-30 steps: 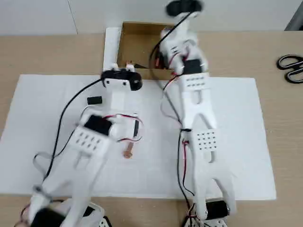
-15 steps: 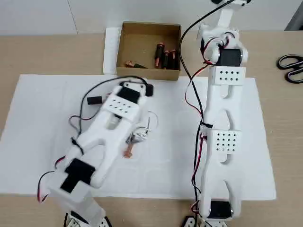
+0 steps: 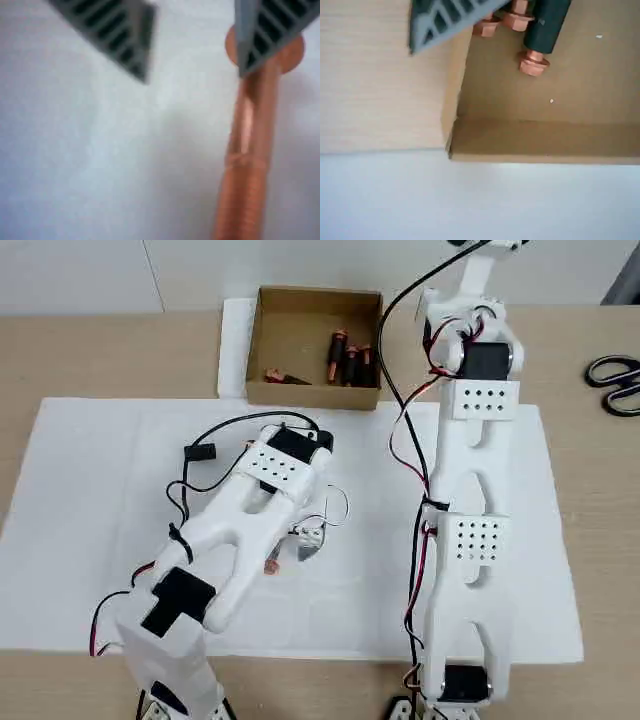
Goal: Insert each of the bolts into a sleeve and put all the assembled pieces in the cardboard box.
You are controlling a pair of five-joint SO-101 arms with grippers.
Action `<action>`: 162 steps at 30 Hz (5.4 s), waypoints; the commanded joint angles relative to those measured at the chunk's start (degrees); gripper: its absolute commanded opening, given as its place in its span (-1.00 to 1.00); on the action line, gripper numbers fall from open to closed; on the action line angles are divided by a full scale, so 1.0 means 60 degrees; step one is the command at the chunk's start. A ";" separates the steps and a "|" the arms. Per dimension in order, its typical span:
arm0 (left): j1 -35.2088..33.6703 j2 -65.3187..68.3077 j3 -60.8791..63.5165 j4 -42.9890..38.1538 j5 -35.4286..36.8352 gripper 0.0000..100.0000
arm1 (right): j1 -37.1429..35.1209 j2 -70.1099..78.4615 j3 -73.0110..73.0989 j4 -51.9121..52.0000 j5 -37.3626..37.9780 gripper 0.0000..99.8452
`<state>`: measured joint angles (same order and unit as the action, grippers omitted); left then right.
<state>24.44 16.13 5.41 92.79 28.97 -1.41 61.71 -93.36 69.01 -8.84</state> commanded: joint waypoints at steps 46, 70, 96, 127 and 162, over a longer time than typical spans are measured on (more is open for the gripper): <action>-0.1026 0.0864 -0.1707 -0.0527 0.0103 -0.99 | -0.1077 -0.7480 0.7018 0.4740 0.2403 -0.66; -0.3209 0.0996 -0.4066 0.1245 -1.9941 -0.99 | -0.1150 -0.9839 1.1194 0.4403 -0.1319 -0.66; -0.3341 0.0864 -0.3509 0.1245 -1.1473 -0.51 | -0.2718 -1.4821 1.5678 0.4242 0.1289 -0.66; -0.3282 0.0967 -0.3099 0.1216 0.8044 -0.51 | 0.0916 -1.9289 2.4337 -0.2952 0.2344 -0.66; -0.4015 0.3429 -0.2029 0.0381 0.9026 -0.77 | 0.0886 -1.9363 2.4718 -0.2879 0.2315 -0.66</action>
<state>0.88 31.96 -7.69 94.02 82.33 3.78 -53.01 55.30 52.48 4.97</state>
